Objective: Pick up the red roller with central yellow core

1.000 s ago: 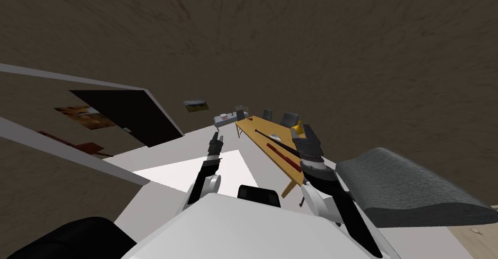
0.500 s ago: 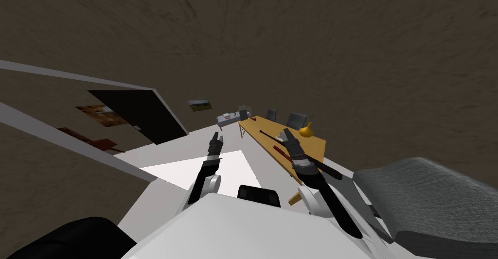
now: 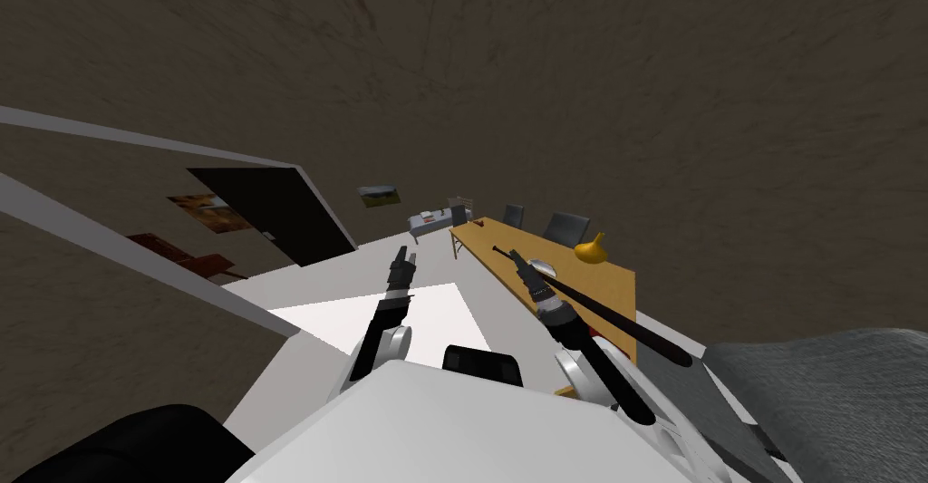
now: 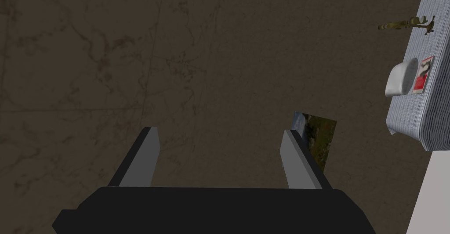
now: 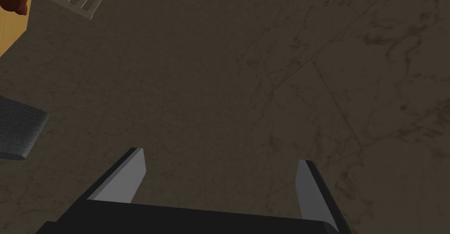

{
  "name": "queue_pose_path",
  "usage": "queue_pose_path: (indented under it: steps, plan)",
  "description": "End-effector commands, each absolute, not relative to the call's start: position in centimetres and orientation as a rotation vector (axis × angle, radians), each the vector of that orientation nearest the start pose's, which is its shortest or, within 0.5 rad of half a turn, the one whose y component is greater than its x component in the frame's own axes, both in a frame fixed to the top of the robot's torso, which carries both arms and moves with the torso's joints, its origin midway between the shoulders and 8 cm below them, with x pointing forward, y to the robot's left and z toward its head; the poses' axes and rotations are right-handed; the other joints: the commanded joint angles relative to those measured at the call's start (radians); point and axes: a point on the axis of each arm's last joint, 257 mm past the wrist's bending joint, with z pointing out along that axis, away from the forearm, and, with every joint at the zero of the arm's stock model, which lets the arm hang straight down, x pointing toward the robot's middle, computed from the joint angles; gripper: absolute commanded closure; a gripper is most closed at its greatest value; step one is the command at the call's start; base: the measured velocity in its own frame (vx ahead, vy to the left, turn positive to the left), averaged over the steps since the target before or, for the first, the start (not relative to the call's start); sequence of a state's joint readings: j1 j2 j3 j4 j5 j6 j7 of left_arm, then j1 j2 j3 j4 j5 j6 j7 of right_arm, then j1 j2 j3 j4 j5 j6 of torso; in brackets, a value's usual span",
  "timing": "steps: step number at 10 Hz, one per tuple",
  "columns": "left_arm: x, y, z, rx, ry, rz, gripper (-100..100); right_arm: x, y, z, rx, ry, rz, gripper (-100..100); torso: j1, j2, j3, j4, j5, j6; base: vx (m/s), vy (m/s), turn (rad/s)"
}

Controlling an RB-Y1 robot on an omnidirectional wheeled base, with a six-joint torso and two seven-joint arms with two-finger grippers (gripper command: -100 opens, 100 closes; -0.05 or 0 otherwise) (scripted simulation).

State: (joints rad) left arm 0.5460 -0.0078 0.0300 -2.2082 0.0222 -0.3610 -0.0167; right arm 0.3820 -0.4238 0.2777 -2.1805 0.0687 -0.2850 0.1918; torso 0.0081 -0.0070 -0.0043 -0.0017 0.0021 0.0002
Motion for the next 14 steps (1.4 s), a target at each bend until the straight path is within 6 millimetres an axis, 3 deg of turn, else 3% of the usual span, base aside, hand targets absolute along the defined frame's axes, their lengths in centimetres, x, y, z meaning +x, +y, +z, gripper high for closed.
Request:
queue_pose_path:
  steps: [1,2,4,5,7,8,9,10,12,13,14]
  plan:
    - [36.7,30.7,-5.3,-0.872,0.762,-1.189,0,39.1,-13.4,-9.4,0.298,1.329,1.191,-100,0.0,0.0,0.0,0.0,0.0,0.0,0.087,0.091,0.055]
    - [36.7,30.7,-5.3,-0.872,0.762,-1.189,0,39.2,-13.5,-9.6,0.303,1.337,1.185,-100,-0.002,0.001,0.001,0.0,0.0,0.0,0.059,0.067,0.032]
    - [36.7,30.7,-5.3,-0.872,0.762,-1.189,0,39.7,-12.7,-14.1,0.223,1.483,1.079,-100,-0.002,0.003,0.002,0.001,-0.001,0.0,0.084,0.096,0.079]
    - [36.7,30.7,-5.3,-0.872,0.762,-1.189,0,39.8,-12.9,-14.4,0.227,1.495,1.07,-100,-0.001,0.001,0.001,0.0,0.0,0.0,0.092,0.082,0.015]
    - [36.7,30.7,-5.3,-0.872,0.762,-1.189,0,40.0,-13.2,-19.3,0.133,1.638,0.937,-100,-0.004,0.002,0.001,0.0,-0.001,0.0,0.101,0.086,0.053]
    - [36.7,30.7,-5.3,-0.872,0.762,-1.189,0,40.1,-13.3,-19.6,0.139,1.649,0.928,-100,-0.001,0.001,0.0,0.0,-0.001,0.0,0.08,0.097,0.017]
    - [36.7,30.7,-5.3,-0.872,0.762,-1.189,0,40.0,-13.9,-22.1,0.088,1.716,0.855,-100,-0.002,0.002,0.001,0.001,0.0,0.0,0.077,0.071,0.018]
    - [36.7,30.7,-5.3,-0.872,0.762,-1.189,0,40.1,-14.0,-22.3,0.093,1.723,0.848,-100,-0.003,0.003,0.002,0.001,-0.001,0.0,0.059,0.049,0.019]
    - [36.7,30.7,-5.3,-0.872,0.762,-1.189,0,39.6,-15.8,-27.3,-0.013,1.852,0.688,-100,-0.004,0.003,0.002,0.001,-0.001,0.0,0.098,0.069,0.033]
    - [36.7,30.7,-5.3,-0.872,0.762,-1.189,0,39.7,-16.2,-27.7,-0.006,1.864,0.675,-100,-0.004,0.001,0.001,0.0,-0.001,0.0,0.084,0.051,0.004]
    - [36.7,30.7,-5.3,-0.872,0.762,-1.189,0,39.3,-17.7,-30.3,-0.059,1.931,0.581,-100,-0.004,0.002,0.001,0.0,-0.001,0.0,0.059,0.057,0.011]
